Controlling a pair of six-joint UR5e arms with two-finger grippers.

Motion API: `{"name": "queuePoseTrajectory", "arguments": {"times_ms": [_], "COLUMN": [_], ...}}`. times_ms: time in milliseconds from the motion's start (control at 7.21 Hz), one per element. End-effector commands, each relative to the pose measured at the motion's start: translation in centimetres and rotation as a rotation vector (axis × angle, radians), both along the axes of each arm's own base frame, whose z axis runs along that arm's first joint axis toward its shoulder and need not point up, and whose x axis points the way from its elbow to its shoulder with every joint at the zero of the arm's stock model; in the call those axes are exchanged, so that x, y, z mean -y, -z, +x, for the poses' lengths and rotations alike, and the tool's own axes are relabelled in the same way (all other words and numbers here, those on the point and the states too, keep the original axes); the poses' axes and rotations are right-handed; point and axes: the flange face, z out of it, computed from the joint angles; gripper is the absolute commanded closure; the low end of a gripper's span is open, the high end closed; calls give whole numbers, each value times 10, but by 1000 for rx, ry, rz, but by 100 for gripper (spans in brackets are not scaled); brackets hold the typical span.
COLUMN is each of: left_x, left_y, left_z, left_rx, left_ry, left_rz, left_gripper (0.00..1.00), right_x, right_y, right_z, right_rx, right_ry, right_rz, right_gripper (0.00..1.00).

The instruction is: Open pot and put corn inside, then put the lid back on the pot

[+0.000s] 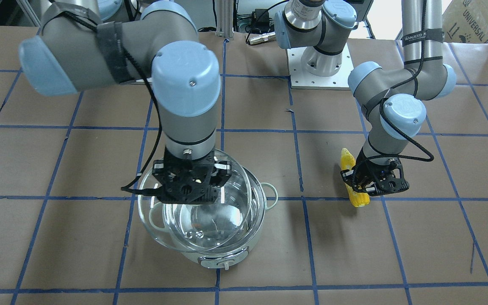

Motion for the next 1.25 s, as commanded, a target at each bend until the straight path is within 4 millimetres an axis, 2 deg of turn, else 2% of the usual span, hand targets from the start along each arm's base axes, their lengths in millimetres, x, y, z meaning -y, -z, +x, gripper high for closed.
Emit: {"name": "queuePoseTrajectory", "arguments": {"times_ms": [0,139,277,416,554,693,832,970,1109], "left_x": [22,36,49,62,69,71,75,85,87], "left_y": [-72,-109,-140,-151,-159,-159,-167,-163,-148], "left_z": [-7,-22,-54,-97,-147,-203,-244,-271,-297], "left_rx": [-12,-30,-61,-59,-59,-67,-95,-136,-144], "left_ry": [-27,-47,-69,-80,-105,-121,-135,-149,-167], "left_rz": [64,71,67,59,37,23,-4,-3,14], "left_gripper": [99,99,99,99,99,99,99,99,99], "right_x": [37,56,65,63,61,59,57,54,48], "right_y": [1,12,27,56,77,91,102,109,111], "right_z": [-98,-152,-214,-260,-290,-298,-304,-307,-309], "right_rx": [-11,-14,7,53,70,66,55,55,61], "right_ry": [-79,-134,-115,-119,-110,-124,-129,-121,-114], "right_rz": [38,63,91,122,110,87,76,88,96], "right_gripper": [90,90,91,92,92,92,92,92,93]}}
